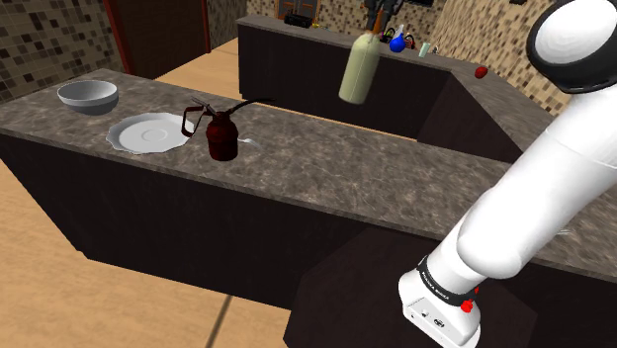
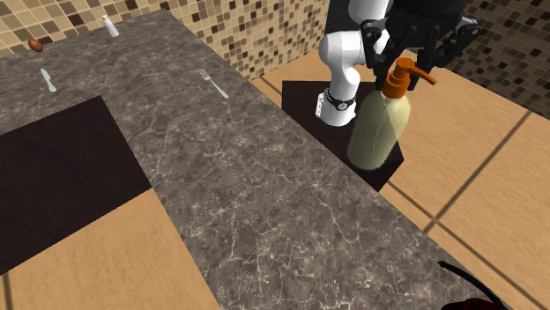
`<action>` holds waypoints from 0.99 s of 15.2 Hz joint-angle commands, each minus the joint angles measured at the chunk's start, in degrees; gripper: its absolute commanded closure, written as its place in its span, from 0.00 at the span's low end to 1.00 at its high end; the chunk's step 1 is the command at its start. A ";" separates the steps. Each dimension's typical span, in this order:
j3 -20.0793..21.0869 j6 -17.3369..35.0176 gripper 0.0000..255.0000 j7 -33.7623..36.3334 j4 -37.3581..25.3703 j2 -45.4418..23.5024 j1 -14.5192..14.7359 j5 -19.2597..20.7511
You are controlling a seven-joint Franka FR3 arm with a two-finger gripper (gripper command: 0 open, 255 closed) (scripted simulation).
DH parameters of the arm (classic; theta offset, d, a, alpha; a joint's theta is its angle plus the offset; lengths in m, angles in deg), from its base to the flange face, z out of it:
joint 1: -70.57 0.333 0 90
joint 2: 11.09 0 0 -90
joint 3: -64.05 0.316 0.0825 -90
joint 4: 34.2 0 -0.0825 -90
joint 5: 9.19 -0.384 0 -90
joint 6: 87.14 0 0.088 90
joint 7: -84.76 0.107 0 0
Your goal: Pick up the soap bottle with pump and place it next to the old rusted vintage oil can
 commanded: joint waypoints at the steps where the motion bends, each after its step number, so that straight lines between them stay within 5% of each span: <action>1: 1.39 -0.33 1.00 3.07 -1.58 -1.02 1.37 -0.52; 9: 6.02 -1.15 1.00 13.62 -9.81 -7.57 6.48 -2.37; 15: 8.69 -4.53 1.00 21.11 -23.48 -17.16 9.96 -3.93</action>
